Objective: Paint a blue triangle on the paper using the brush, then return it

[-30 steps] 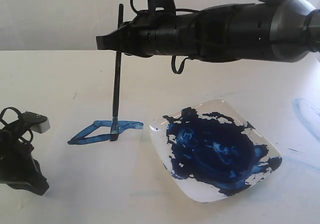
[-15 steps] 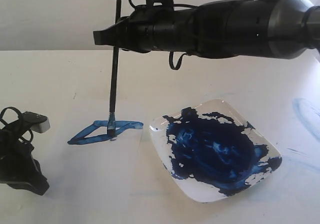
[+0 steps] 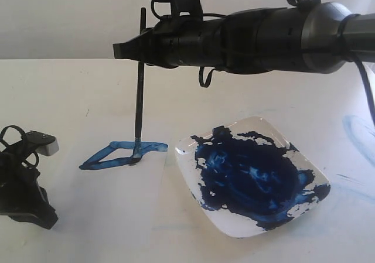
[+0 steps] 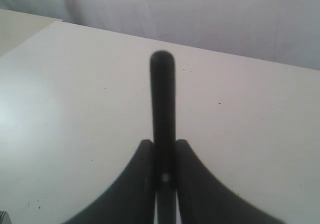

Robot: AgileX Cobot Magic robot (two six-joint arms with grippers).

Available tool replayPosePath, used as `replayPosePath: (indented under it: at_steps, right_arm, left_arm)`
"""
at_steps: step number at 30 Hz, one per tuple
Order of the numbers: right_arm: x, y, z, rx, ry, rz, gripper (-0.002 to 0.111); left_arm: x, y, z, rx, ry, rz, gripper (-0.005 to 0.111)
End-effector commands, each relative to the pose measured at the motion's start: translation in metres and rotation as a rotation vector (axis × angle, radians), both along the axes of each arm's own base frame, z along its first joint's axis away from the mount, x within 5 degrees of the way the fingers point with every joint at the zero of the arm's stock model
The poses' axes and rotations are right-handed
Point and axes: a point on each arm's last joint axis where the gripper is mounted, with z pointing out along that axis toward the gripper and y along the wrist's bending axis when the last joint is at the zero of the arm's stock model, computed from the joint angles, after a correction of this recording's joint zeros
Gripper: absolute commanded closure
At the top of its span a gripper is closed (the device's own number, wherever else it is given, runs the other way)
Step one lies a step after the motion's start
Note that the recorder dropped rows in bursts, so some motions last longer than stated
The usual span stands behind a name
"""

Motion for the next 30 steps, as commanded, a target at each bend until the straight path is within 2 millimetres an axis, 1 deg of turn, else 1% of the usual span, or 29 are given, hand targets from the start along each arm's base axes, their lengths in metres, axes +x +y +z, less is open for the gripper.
replayPosePath:
  at_steps: [1,26,30]
  right_arm:
    - [0.003,-0.002,0.001,-0.021,-0.022,-0.034,0.108]
    - [0.016,-0.017,-0.001,-0.141,-0.085,-0.215,0.108]
    - [0.017,-0.02,0.001,-0.149,-0.093,-0.245,0.108]
  left_arm:
    - [-0.004,0.0,0.001,-0.016,0.024,0.003,0.107]
    - [-0.004,0.0,0.001,-0.019,0.025,0.007,0.107]
    - [-0.004,0.0,0.001,-0.019,0.025,0.007,0.107]
